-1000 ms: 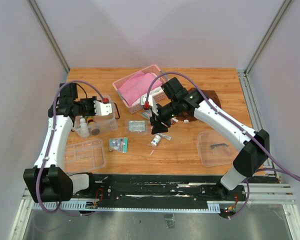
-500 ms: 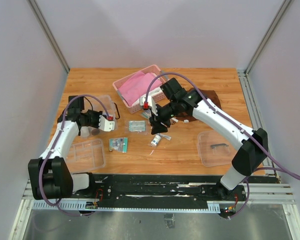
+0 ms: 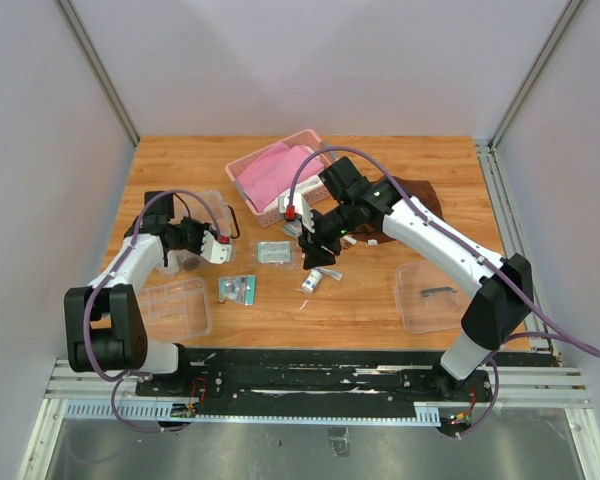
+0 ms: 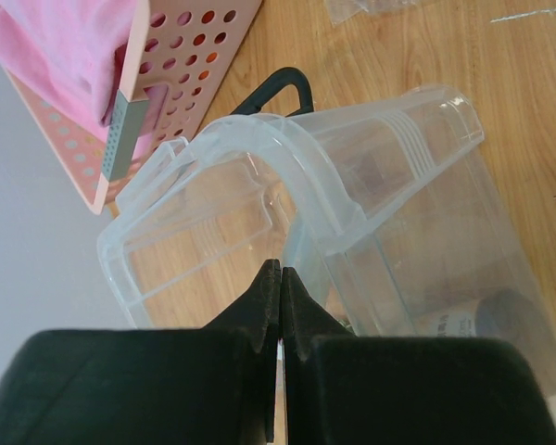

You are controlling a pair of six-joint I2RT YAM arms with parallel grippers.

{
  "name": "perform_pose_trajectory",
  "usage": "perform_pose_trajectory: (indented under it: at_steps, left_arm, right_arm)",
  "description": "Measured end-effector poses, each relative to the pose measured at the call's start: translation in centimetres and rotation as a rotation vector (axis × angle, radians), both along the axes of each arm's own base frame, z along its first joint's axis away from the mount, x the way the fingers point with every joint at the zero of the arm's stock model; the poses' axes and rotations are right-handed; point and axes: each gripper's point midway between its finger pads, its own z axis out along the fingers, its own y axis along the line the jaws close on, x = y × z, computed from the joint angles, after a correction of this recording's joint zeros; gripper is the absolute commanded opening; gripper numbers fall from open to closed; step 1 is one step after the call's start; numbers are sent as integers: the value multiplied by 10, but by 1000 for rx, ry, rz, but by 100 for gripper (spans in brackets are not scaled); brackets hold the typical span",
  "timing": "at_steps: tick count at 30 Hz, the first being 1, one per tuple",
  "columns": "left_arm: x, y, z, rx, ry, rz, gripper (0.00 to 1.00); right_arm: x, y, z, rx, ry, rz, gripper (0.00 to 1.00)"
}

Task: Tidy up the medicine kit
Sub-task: Place the medical item at the medicine box.

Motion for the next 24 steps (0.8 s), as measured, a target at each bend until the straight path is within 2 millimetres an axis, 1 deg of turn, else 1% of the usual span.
perform_pose_trajectory:
  at_steps: [4, 7, 12, 15, 24]
  left_arm:
    - [2, 0, -4, 2, 7, 0, 1]
    - [-1, 2, -10, 5, 36, 12, 9]
    - [-2, 7, -11, 6, 92, 53, 26]
    - [-4, 10, -12, 9, 121, 76, 33]
    - [-15, 14, -16, 25, 176, 101, 41]
  right_arm:
    - [0, -1, -2, -8, 3, -1, 45]
    - [0, 0, -4, -11, 7, 0, 45]
    - [1, 0, -8, -19, 14, 1, 45]
    - [1, 0, -10, -24, 20, 1, 45]
    - [1, 0, -15, -35, 32, 1, 45]
